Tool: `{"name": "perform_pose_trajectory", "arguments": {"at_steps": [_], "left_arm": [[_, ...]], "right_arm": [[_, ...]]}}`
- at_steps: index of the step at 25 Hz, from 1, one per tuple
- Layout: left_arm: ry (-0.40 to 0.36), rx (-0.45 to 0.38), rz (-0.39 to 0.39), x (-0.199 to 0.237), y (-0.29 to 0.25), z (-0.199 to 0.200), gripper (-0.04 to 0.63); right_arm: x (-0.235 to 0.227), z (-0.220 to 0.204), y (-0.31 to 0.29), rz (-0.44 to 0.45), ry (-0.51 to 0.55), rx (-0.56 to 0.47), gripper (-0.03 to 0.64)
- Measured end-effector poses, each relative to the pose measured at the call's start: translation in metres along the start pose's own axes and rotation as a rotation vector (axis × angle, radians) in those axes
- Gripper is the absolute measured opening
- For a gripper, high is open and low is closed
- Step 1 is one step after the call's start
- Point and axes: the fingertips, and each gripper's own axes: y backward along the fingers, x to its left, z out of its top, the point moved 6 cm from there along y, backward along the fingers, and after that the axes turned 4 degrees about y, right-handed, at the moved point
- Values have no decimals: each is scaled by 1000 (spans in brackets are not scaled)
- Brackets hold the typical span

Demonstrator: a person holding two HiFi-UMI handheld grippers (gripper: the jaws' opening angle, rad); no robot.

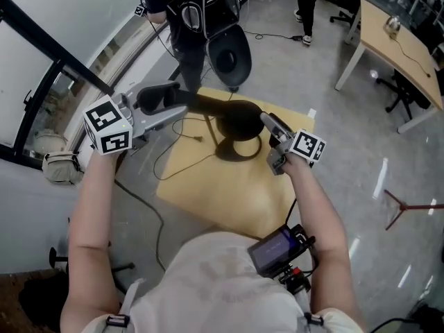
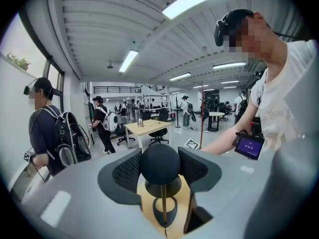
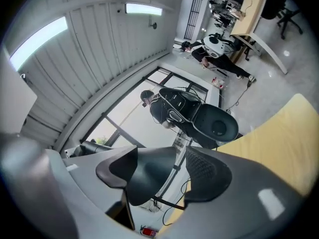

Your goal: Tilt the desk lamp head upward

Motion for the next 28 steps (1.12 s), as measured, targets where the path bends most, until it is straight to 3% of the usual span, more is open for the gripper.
{"name": "perform_pose_trajectory", "arguments": {"at_steps": [11,15,19,24,28], "left_arm": [[0,58,-2,2,-6,0,227],[-3,63,4,2,-5,-1,225],[-1,74,6,2,-5,-1,225],[11,84,7,1,-5,-1,224],[34,108,13,2,-6,-3,222]], "right_arm": [[-15,-12,-9,-79,-167,39,277],[-11,-9,-11,-59,-155,51,210],[-6,-8,-15,-24,-144,67,212],[-4,-4,-11,-70,-135,82,209],[1,7,-12,-26,-112,54,207]]}}
